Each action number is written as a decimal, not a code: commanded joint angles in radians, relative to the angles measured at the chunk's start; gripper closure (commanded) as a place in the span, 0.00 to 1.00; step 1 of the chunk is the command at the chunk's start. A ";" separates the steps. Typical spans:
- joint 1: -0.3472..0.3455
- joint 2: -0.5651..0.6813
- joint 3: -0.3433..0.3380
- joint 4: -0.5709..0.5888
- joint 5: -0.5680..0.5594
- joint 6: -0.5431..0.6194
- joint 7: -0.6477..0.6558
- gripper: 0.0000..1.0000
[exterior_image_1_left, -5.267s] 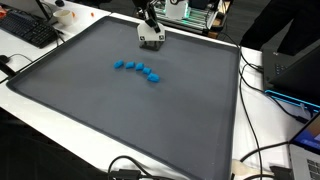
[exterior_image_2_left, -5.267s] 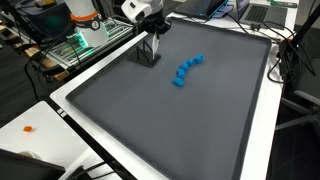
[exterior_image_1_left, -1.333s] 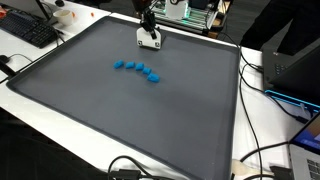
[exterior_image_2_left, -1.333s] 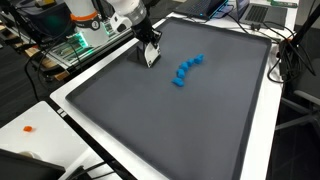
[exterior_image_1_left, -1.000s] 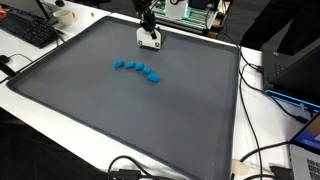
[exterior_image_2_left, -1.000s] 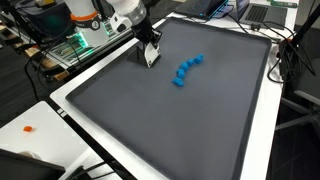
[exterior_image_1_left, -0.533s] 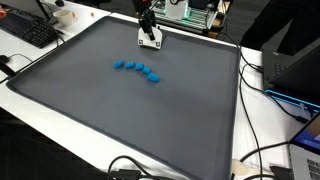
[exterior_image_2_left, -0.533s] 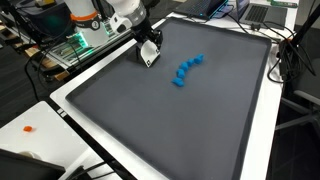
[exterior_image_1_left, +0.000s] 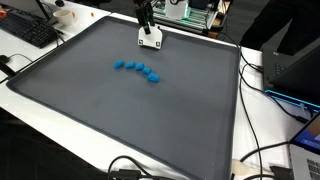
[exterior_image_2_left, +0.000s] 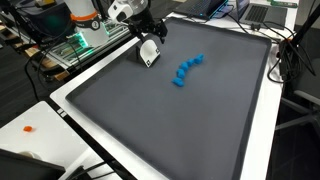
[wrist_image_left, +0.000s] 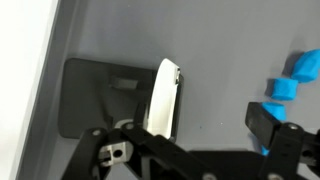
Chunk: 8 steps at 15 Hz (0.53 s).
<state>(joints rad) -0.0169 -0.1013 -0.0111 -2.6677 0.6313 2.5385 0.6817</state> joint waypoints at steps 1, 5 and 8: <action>-0.012 -0.072 0.019 0.002 -0.140 -0.046 0.112 0.00; -0.011 -0.113 0.043 0.055 -0.280 -0.118 0.207 0.00; -0.013 -0.132 0.073 0.110 -0.409 -0.158 0.239 0.00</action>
<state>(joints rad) -0.0170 -0.2009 0.0301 -2.5941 0.3372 2.4344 0.8710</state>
